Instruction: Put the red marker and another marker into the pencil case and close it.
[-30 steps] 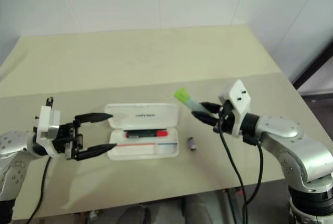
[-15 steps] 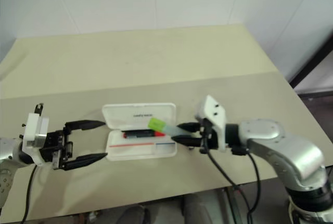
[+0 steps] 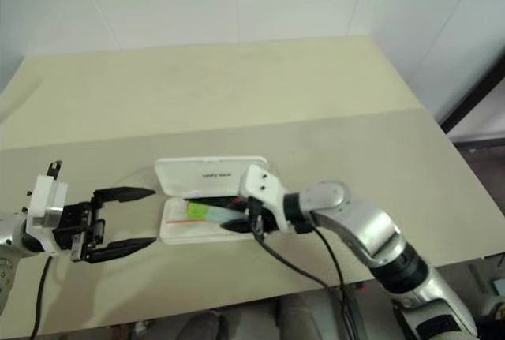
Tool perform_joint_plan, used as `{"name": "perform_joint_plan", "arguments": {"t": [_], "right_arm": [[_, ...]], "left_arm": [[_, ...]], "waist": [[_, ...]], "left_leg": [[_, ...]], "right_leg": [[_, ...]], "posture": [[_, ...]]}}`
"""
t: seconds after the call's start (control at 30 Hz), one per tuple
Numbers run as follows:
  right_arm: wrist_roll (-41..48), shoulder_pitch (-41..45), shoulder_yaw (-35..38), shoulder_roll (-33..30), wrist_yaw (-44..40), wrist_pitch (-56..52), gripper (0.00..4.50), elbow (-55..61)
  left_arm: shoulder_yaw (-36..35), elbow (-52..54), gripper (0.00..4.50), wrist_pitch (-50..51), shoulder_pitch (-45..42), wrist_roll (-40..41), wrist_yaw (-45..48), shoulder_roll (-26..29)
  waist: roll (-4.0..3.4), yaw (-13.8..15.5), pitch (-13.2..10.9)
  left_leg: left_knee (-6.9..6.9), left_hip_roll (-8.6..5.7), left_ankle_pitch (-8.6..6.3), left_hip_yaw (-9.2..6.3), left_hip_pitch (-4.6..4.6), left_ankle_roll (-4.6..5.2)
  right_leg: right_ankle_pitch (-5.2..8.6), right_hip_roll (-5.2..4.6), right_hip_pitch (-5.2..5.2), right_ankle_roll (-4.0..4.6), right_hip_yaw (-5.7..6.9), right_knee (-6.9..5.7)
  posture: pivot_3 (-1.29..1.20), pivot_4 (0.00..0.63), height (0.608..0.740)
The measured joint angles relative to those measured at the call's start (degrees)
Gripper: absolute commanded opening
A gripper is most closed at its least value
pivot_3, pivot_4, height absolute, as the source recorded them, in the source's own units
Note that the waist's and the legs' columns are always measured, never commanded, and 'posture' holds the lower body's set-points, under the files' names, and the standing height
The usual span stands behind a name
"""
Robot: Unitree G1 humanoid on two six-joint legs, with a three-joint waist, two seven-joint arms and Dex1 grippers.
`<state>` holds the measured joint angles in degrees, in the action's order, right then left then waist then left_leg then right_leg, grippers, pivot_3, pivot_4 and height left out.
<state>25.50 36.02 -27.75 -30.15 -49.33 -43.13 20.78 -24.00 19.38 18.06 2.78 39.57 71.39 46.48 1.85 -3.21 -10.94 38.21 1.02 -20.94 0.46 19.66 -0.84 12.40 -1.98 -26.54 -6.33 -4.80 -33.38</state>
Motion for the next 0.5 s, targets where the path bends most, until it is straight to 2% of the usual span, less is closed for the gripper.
{"name": "perform_joint_plan", "arguments": {"t": [0.27, 0.5], "right_arm": [[-6.0, 4.3, -3.7, 4.8, -4.9, 5.8, 1.10, -6.0], [-8.4, 7.5, -4.0, 9.1, -7.5, 8.0, 1.10, -9.9]], "left_arm": [[0.0, 0.1, 4.50, -0.1, 0.0, 0.0, -0.6, -0.1], [0.0, 0.2, 4.50, -0.2, 0.2, 0.0, -0.8, -0.3]], "waist": [[-0.01, 0.0, 0.0], [-0.01, 0.0, 0.0]], "left_leg": [[0.13, -0.12, 0.00, -0.01, 0.01, -0.01], [0.14, -0.08, -0.02, -0.06, -0.01, -0.11]], "right_leg": [[0.03, -0.63, -0.04, 0.06, 1.20, -0.16], [0.13, -0.71, -0.05, 0.27, 1.57, -0.32]], "posture": [[0.00, 0.150, 0.740], [0.00, 0.150, 0.740]]}}
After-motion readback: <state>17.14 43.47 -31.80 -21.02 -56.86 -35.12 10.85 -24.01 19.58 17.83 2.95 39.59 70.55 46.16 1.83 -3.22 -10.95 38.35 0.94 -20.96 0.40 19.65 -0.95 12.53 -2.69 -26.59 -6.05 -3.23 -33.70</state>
